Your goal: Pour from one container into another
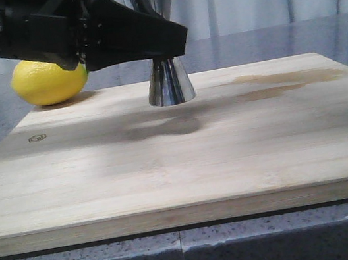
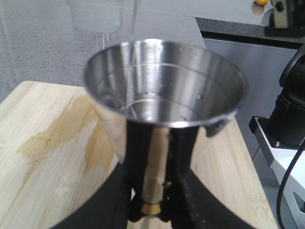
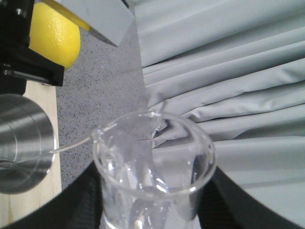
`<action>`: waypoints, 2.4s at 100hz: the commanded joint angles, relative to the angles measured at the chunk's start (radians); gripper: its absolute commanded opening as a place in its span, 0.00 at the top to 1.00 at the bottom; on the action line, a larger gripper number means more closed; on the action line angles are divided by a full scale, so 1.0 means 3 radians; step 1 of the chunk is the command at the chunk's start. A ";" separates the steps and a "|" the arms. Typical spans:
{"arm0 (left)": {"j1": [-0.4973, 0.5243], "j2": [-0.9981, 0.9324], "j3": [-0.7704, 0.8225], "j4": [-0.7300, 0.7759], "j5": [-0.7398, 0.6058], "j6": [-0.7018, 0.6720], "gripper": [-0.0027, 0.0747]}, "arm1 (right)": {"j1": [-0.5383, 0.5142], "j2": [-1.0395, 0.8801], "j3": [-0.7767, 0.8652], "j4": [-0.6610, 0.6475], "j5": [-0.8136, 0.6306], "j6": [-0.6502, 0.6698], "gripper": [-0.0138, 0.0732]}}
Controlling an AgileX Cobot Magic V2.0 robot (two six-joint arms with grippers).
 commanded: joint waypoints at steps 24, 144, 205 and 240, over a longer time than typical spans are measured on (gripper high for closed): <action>-0.0034 -0.0169 -0.0096 -0.0237 0.0342 -0.0039 0.98 | 0.0069 -0.0104 -0.0131 -0.0158 -0.0112 -0.0023 0.65; -0.0034 -0.0169 -0.0096 -0.0237 0.0342 -0.0039 0.98 | 0.0069 -0.0104 -0.0119 -0.0446 -0.0099 -0.0023 0.65; -0.0034 -0.0169 -0.0096 -0.0237 0.0342 -0.0039 0.98 | 0.0069 -0.0104 -0.0119 -0.0557 -0.0092 -0.0030 0.65; -0.0034 -0.0169 -0.0096 -0.0237 0.0342 -0.0039 0.98 | 0.0069 -0.0104 -0.0119 -0.0636 -0.0058 -0.0030 0.65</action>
